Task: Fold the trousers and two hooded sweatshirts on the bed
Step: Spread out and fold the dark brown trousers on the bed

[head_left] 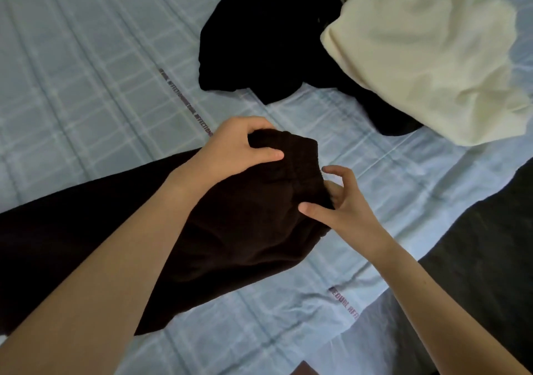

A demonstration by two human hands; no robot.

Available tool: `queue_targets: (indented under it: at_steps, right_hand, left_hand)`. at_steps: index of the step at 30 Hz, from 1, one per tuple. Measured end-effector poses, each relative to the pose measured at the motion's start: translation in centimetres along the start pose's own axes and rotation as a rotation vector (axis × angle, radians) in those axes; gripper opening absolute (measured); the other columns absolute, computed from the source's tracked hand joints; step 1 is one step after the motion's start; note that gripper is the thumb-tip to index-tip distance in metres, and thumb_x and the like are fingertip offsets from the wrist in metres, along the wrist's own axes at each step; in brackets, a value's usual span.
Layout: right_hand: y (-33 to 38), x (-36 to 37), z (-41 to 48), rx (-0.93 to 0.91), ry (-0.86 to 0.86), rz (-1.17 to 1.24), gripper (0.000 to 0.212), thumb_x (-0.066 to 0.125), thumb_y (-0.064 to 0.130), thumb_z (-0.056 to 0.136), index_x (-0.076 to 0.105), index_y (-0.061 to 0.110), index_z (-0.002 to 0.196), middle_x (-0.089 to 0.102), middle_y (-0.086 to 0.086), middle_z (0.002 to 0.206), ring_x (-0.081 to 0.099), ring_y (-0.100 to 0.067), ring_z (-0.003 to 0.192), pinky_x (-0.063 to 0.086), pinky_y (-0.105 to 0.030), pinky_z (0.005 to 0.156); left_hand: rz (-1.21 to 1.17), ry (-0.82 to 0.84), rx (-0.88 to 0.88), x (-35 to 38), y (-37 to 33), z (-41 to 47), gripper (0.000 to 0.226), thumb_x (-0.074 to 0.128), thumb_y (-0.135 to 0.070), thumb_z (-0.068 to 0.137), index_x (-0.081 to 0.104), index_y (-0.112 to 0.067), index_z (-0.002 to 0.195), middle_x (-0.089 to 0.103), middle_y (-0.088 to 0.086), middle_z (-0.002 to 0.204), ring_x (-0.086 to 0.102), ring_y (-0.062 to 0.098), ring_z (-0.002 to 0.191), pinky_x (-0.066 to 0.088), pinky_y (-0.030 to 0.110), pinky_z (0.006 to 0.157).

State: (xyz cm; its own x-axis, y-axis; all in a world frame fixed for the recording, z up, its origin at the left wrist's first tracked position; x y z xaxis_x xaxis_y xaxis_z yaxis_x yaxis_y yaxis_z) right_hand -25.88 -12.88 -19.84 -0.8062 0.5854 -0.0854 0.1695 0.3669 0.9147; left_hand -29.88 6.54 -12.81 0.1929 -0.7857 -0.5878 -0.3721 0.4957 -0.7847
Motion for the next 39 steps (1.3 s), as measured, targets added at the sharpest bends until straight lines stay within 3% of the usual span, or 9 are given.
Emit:
queue_targets:
  at_steps: [5,10,13,18,23,26,28,32,39]
  right_hand:
    - [3.8,-0.7,-1.5,-0.021,0.069,-0.042,0.030,0.076,0.005,0.083,0.071,0.020,0.108,0.078,0.004,0.095,0.075,-0.013,0.090,0.057,-0.020,0.074]
    - [2.6,-4.5,-0.7,0.093,-0.052,-0.127,0.027,0.079,0.016,0.083,0.067,0.020,0.107,0.077,-0.005,0.079,0.075,-0.019,0.072,0.058,-0.022,0.064]
    - [-2.1,-4.8,0.3,0.241,-0.153,-0.240,0.043,0.083,0.030,0.078,0.061,0.022,0.114,0.076,-0.008,0.093,0.073,-0.022,0.081,0.060,-0.033,0.070]
    - [-2.7,-4.8,0.2,0.213,-0.211,-0.088,0.046,0.081,0.022,0.081,0.056,0.027,0.120,0.077,-0.002,0.078,0.073,-0.014,0.064,0.050,-0.017,0.049]
    - [-2.5,-4.8,-0.1,0.283,-0.188,-0.196,0.070,0.079,0.031,0.083,0.043,0.027,0.142,0.075,0.001,0.107,0.072,-0.011,0.088,0.053,-0.015,0.065]
    - [3.3,-3.8,-0.6,-0.076,-0.412,-0.607,0.068,0.064,0.033,0.094,0.032,0.024,0.154,0.043,0.000,0.151,0.044,-0.016,0.136,0.039,-0.026,0.105]
    - [6.1,0.8,0.2,-0.304,-0.361,-0.723,0.055,0.046,0.034,0.102,0.034,0.025,0.155,0.033,-0.001,0.160,0.024,-0.018,0.149,0.020,-0.030,0.119]
    - [1.8,4.8,3.8,-0.247,-0.182,-0.969,0.057,0.013,0.046,0.103,0.021,0.034,0.157,0.021,0.007,0.165,0.005,-0.016,0.154,0.005,-0.046,0.125]
    - [-0.6,4.6,6.1,-0.235,-0.206,-1.032,0.053,0.022,0.042,0.103,0.022,0.037,0.156,0.027,0.007,0.162,0.011,-0.017,0.153,0.006,-0.047,0.125]
  left_hand:
    - [-0.069,-0.048,0.120,-1.8,-4.2,-1.7,0.024,0.082,-0.024,0.076,0.073,-0.025,0.099,0.072,-0.017,0.090,0.066,-0.006,0.087,0.048,0.008,0.080]
    - [0.107,-0.138,0.158,2.1,-3.8,1.8,0.026,0.077,-0.033,0.081,0.072,-0.019,0.102,0.069,-0.012,0.093,0.063,0.003,0.092,0.046,0.016,0.085]
    - [0.467,0.011,0.033,8.2,0.9,3.0,0.044,0.061,-0.046,0.092,0.063,-0.015,0.123,0.066,0.005,0.115,0.059,0.027,0.109,0.044,0.040,0.096]
    - [0.599,-0.231,0.119,4.0,-1.0,-1.1,0.061,0.041,-0.048,0.100,0.031,-0.019,0.152,0.033,0.005,0.157,0.025,0.026,0.147,0.014,0.048,0.122]
    - [0.709,-0.176,-0.066,4.2,3.9,-6.0,0.060,0.017,-0.050,0.101,0.022,-0.024,0.156,0.021,0.006,0.163,0.013,0.030,0.151,0.010,0.057,0.120]
    - [0.698,-0.084,-0.135,7.7,6.6,-5.3,0.062,0.011,-0.049,0.100,0.018,-0.024,0.156,0.019,0.002,0.164,0.007,0.029,0.152,0.007,0.058,0.120]
    - [0.679,-0.103,-0.144,8.5,6.9,-4.9,0.061,0.013,-0.047,0.100,0.019,-0.023,0.156,0.018,-0.001,0.164,0.005,0.028,0.152,0.003,0.057,0.121]
    - [0.689,-0.164,-0.095,6.3,6.5,-5.7,0.059,0.012,-0.048,0.101,0.016,-0.027,0.156,0.015,0.000,0.164,0.005,0.024,0.152,0.000,0.052,0.122]
    - [0.678,-0.213,-0.267,3.4,14.4,-8.9,0.058,0.015,-0.045,0.103,0.011,-0.025,0.157,0.016,0.004,0.164,0.006,0.025,0.152,0.006,0.057,0.121]
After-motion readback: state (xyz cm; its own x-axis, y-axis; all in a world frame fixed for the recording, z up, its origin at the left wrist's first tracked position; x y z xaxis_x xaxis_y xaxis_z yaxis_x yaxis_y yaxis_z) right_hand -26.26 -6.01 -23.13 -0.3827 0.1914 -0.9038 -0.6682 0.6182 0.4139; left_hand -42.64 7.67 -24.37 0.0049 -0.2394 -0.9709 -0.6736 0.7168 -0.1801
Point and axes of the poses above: each hand's wrist, its own z-axis towards the middle knuckle, its own x-axis out of the palm, y = z × x, the point moved 10 cm from there along z, towards the middle knuckle
